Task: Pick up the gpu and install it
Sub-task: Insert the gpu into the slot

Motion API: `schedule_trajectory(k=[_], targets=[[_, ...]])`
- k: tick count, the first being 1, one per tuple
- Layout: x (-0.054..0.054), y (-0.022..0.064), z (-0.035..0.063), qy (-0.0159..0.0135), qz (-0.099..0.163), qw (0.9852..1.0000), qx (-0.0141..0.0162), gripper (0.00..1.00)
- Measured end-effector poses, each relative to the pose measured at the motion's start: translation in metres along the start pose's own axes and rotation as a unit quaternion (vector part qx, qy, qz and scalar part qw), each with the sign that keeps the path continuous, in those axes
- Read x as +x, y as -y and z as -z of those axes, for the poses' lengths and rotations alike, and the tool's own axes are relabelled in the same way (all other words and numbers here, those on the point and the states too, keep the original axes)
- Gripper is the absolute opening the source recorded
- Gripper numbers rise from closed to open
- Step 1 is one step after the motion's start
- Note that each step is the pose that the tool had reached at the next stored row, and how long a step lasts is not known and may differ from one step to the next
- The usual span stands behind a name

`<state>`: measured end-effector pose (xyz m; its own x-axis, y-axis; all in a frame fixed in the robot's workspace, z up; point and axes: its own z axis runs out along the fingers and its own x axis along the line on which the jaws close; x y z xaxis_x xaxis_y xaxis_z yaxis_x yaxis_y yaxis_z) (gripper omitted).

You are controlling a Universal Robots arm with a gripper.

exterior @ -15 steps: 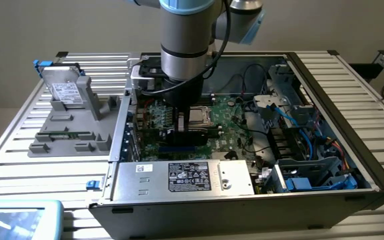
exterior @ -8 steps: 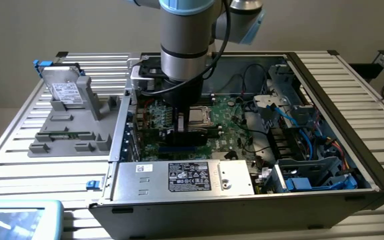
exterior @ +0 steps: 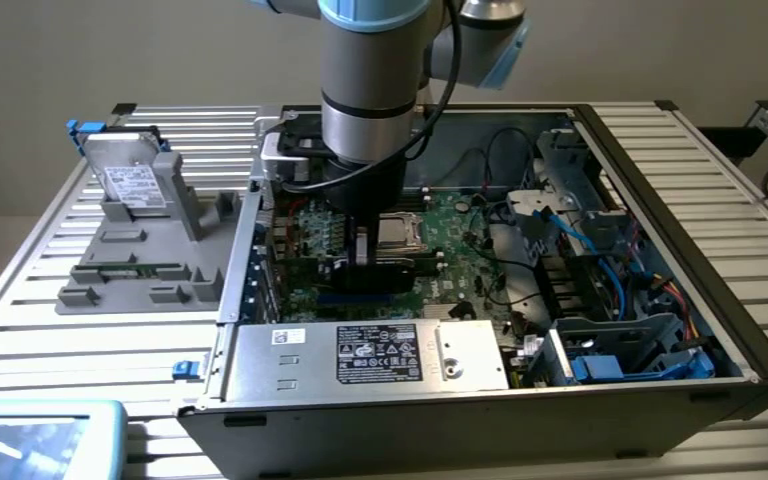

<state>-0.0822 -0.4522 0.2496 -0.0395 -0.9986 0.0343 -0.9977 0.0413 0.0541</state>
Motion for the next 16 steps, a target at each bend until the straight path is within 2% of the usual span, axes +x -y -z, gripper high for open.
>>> schedule_trajectory(k=[16], targets=[[0.0000,0.0000,-0.0022,-0.0001,0.000,1.0000,0.0000,0.28]])
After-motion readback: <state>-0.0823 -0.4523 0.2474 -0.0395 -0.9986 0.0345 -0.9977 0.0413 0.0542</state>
